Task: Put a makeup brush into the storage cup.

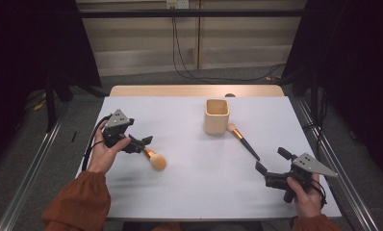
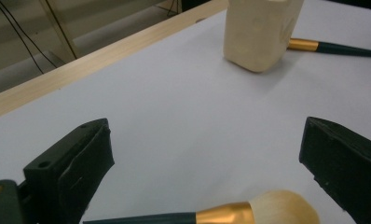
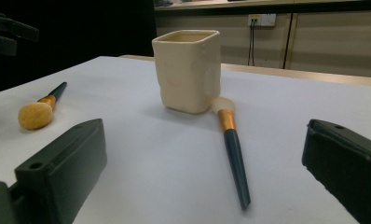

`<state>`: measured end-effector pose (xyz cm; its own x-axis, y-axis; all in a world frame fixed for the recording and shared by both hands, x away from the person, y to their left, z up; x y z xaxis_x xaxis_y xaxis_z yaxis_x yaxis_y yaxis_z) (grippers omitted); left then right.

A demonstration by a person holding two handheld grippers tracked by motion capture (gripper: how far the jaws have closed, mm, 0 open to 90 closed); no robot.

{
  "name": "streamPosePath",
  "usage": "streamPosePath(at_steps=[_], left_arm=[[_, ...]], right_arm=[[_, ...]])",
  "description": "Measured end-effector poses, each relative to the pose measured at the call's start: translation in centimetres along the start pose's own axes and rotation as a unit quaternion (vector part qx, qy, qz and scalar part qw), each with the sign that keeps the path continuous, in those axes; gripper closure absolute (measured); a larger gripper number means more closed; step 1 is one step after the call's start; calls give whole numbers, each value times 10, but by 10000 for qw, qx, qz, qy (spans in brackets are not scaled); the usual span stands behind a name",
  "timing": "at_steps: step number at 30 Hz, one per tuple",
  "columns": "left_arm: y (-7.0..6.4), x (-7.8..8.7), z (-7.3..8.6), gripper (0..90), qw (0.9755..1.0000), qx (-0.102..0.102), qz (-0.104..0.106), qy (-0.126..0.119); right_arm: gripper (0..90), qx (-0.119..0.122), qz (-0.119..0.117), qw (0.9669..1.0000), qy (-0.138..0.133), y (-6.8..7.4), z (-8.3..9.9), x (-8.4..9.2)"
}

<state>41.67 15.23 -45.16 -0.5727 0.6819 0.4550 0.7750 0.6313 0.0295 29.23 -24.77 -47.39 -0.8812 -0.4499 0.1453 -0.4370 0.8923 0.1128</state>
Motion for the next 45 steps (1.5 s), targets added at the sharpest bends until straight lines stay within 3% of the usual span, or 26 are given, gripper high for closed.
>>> streamPosePath(at_steps=[5, 10, 16, 24, 26, 28, 30, 31, 32, 34, 36, 38, 39, 41, 43, 44, 45], left_arm=[[-1, -1, 5, 48, 9984, -292, 125, 459], [-2, -4, 10, 47, 9960, -384, 270, 760], [1, -6, 14, 45, 9908, -603, 404, 1138], [-1, -6, 17, 42, 9794, -996, 682, 1618], [-2, -7, 21, 41, 9739, -1129, 773, 1812], [-3, -8, 24, 40, 9712, -1165, 827, 1909], [-3, -8, 27, 40, 9666, -1215, 923, 2062], [-3, -8, 27, 40, 9666, -1215, 923, 2062], [-3, -10, 31, 40, 9640, -1259, 922, 2152], [-3, -10, 31, 40, 9631, -1269, 928, 2184], [-1, -13, 36, 40, 9591, -1309, 975, 2312], [2, -14, 40, 40, 9522, -1450, 1055, 2472], [2, -14, 40, 41, 9522, -1450, 1055, 2472], [4, -16, 46, 40, 9451, -1571, 1169, 2616], [4, -17, 48, 40, 9450, -1560, 1170, 2625], [6, -17, 50, 40, 9394, -1678, 1215, 2731], [6, -17, 50, 40, 9394, -1678, 1215, 2731]], right_arm=[[0, -16, 14, 10000, -9, 0, 0, 0], [0, 5, 7, 10000, 9, 0, 0, 0], [0, 8, -6, 10000, 21, 0, 1, 0], [0, 7, -20, 10000, 15, 0, 1, 0], [0, 9, -18, 10000, 18, 0, 1, 0], [0, 6, -13, 10000, 15, 0, 1, 0], [0, 10, -11, 10000, 17, 0, 1, 0], [0, 10, -11, 10000, 17, 0, 1, 0], [0, 12, -14, 10000, 26, 0, 1, 0], [0, 10, -15, 10000, 34, 0, 1, 0], [0, 11, -28, 10000, 54, 1, 2, 0], [0, 17, -40, 10000, 57, 1, 2, 0], [0, 22, -40, 10000, 73, 1, 2, 0], [0, 19, -43, 10000, 75, 1, 3, -1], [0, 18, -46, 10000, 75, 1, 3, -1], [0, 17, -46, 10000, 79, 1, 3, -1], [0, 17, -46, 10000, 79, 1, 3, -1]])
Point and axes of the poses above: each handheld gripper's, and its own axes: x roughly backward along the jaws, z roughly out of its underside, y roughly to its left, the point moved 9 cm from there along -x, roughly forward along the jaws, and after that the axes turned 5 degrees about -y, right-handed, at the moved point
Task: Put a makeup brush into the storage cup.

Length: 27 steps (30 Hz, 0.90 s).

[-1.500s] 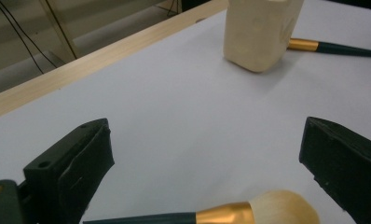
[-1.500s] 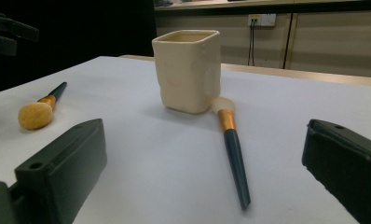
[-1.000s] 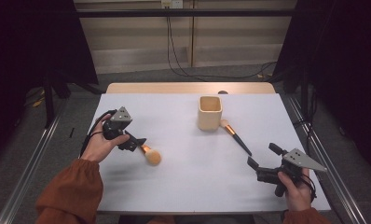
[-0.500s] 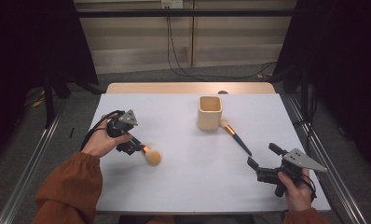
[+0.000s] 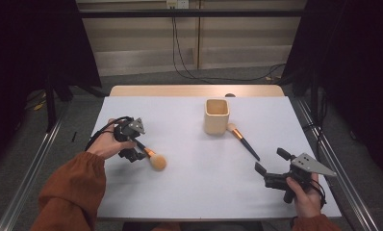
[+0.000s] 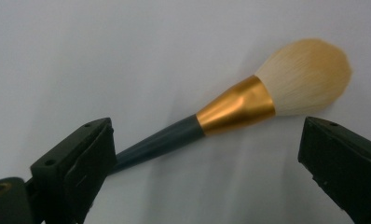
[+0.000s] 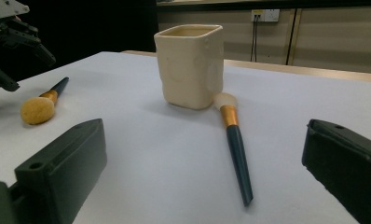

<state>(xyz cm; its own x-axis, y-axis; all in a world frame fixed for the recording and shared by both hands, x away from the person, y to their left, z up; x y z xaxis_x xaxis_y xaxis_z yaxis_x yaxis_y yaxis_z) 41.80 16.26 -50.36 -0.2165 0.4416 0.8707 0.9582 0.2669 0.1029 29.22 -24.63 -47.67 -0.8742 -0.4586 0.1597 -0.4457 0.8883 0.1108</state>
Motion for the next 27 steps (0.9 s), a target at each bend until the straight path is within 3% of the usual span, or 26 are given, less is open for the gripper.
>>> streamPosePath(at_steps=[8, 11, 12, 16, 17, 18, 19, 21, 24, 27], left_arm=[[5, -11, 2, 53, 9993, -219, 200, 237], [4, -15, 4, 60, 9991, -183, 280, 245], [4, -18, 6, 64, 9983, -299, 336, 369], [2, -22, 5, 76, 9981, -303, 387, 362], [3, -24, 6, 76, 9976, -386, 349, 452], [2, -26, 6, 80, 9984, -259, 324, 386], [2, -26, 6, 88, 9984, -259, 324, 386], [4, -26, 10, 91, 9966, -435, 367, 603], [2, -28, 10, 88, 9956, -512, 465, 630], [-1, -31, 9, 95, 9959, -433, 539, 583]], right_arm=[[0, 0, 11, 10000, 23, -1, 1, 1], [0, -24, 25, 10000, 10, -1, 1, 2], [0, -26, 33, 10000, 1, -2, 1, 2], [0, -2, 38, 10000, 25, -2, 1, 3], [0, 9, 46, 10000, 30, -2, 1, 3], [0, 9, 48, 10000, 40, -2, 2, 4], [0, -17, 51, 10000, 30, -2, 1, 4], [0, -17, 50, 10000, 35, -2, 2, 4], [0, -25, 50, 10000, 42, -2, 2, 4], [0, -27, 39, 10000, 38, -1, 2, 4]])
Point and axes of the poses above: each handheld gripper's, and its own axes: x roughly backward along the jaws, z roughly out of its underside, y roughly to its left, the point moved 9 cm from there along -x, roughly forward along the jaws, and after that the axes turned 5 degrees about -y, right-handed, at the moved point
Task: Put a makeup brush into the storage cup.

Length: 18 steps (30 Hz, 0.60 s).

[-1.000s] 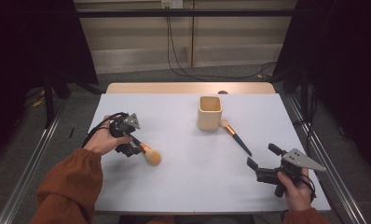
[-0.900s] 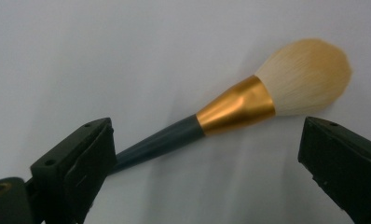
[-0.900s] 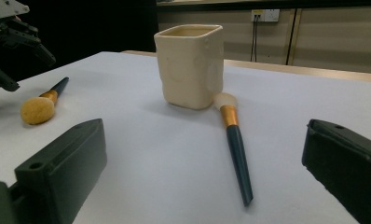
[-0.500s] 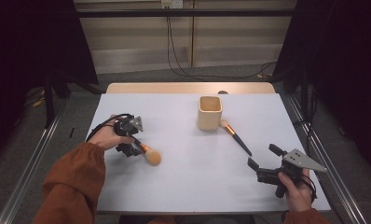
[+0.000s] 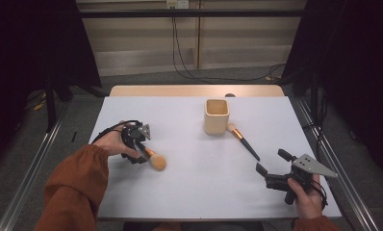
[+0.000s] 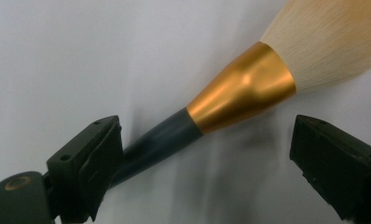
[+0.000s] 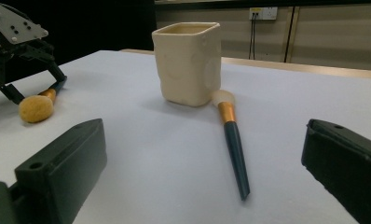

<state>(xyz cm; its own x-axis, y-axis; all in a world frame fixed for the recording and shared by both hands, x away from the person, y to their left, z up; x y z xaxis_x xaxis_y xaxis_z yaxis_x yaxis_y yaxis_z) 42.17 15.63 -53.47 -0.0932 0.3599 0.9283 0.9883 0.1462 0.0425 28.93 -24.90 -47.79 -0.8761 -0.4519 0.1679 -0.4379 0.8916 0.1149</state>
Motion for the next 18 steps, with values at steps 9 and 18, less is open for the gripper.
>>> streamPosePath(at_steps=[9, 18], left_arm=[[-2, -7, -3, 124, 9996, -91, 126, 244], [-2, -7, 0, 197, 9983, 134, 398, 407]], right_arm=[[0, -7, -11, 10000, 13, 0, 0, 1], [0, 9, -22, 10000, 40, 0, 1, 0]])
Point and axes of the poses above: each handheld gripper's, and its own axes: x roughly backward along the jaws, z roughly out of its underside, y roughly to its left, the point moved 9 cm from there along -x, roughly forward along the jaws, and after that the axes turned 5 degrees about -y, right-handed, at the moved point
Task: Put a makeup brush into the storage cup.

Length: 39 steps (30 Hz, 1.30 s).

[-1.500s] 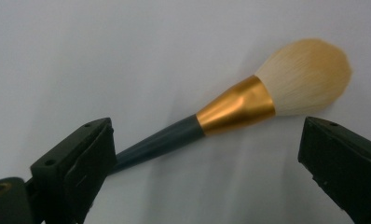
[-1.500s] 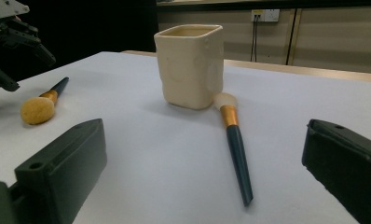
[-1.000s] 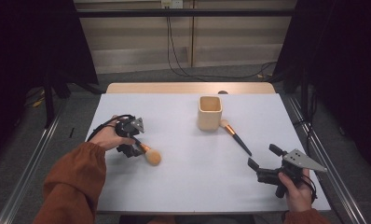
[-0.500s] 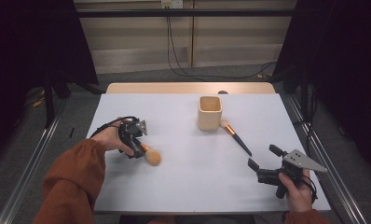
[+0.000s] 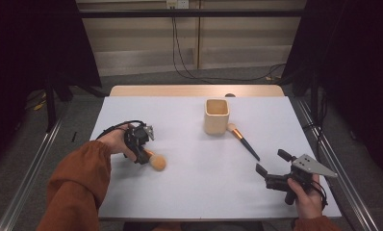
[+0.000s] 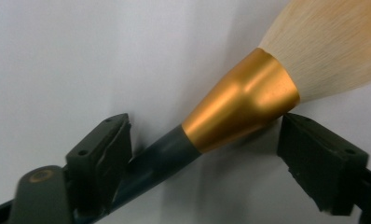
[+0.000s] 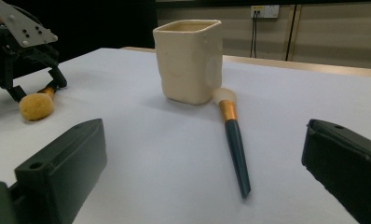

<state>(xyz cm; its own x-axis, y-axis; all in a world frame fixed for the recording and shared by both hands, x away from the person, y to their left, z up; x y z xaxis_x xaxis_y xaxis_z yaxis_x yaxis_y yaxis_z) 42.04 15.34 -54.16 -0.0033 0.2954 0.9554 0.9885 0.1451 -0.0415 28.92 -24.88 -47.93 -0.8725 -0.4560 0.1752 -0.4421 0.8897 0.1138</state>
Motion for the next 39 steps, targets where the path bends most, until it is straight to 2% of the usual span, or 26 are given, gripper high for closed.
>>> streamPosePath(at_steps=[2, 5, 6, 10, 13, 14, 16, 17, 18, 24, 26, 27, 28, 29, 31, 32, 34, 35, 36, 39], left_arm=[[-1, -1, -1, 207, 9999, 134, -2, -9], [-1, 0, -1, 232, 9999, 139, 17, 45], [0, 1, 0, 261, 9999, 77, 14, 117], [3, 5, 2, 404, 9998, 79, 26, 161], [4, 5, 2, 431, 9998, 75, -9, 192], [3, 5, 2, 459, 9998, 125, 2, 172], [3, 7, 2, 518, 9998, 85, 26, 199], [2, 7, 2, 518, 9998, 105, 45, 166], [3, 9, 4, 589, 9997, 82, 38, 214], [2, 8, 3, 652, 9995, 194, 4, 260], [0, 8, 3, 660, 9992, 325, 12, 230], [1, 9, 4, 673, 9987, 396, 7, 332], [1, 9, 3, 678, 9984, 454, -30, 334], [1, 9, 3, 681, 9984, 454, -30, 334], [2, 9, 3, 683, 9970, 657, -71, 398], [2, 8, 2, 685, 9961, 796, -129, 351], [2, 8, 2, 691, 9941, 994, -115, 418], [2, 8, 2, 692, 9941, 994, -115, 418], [3, 8, 1, 693, 9927, 1120, -162, 426], [3, 7, 1, 693, 9906, 1300, -197, 376]], right_arm=[[0, -7, 8, 10000, 11, 0, 0, 0], [0, -8, 3, 10000, 11, 0, 0, 0], [0, 3, -3, 10000, 2, 0, 0, 0], [0, 21, -7, 10000, 13, 0, 0, 0], [0, -11, 3, 10000, 17, 0, 0, 0], [0, 13, -2, 10000, 20, 0, 1, 0], [0, 27, -4, 10000, 20, 0, 0, 1], [0, 27, -4, 10000, 20, 0, 0, 1], [0, 22, -1, 10000, 22, 0, 1, 1], [0, 12, 10, 10000, 22, 0, 1, 1], [0, 11, 7, 10000, 24, 0, 1, 1], [0, 15, 11, 10000, 26, 0, 1, 1], [0, 12, 14, 10000, 29, 0, 1, 1], [0, 10, 17, 10000, 28, 0, 1, 1], [0, 5, 17, 10000, 30, 0, 1, 1], [0, 7, 21, 10000, 34, -1, 1, 1], [0, 12, 16, 10000, 37, 0, 1, 1], [0, 12, 16, 10000, 37, 0, 1, 1], [0, 12, 20, 10000, 35, -1, 1, 1], [0, -31, 30, 10000, 27, 0, 1, 0]])
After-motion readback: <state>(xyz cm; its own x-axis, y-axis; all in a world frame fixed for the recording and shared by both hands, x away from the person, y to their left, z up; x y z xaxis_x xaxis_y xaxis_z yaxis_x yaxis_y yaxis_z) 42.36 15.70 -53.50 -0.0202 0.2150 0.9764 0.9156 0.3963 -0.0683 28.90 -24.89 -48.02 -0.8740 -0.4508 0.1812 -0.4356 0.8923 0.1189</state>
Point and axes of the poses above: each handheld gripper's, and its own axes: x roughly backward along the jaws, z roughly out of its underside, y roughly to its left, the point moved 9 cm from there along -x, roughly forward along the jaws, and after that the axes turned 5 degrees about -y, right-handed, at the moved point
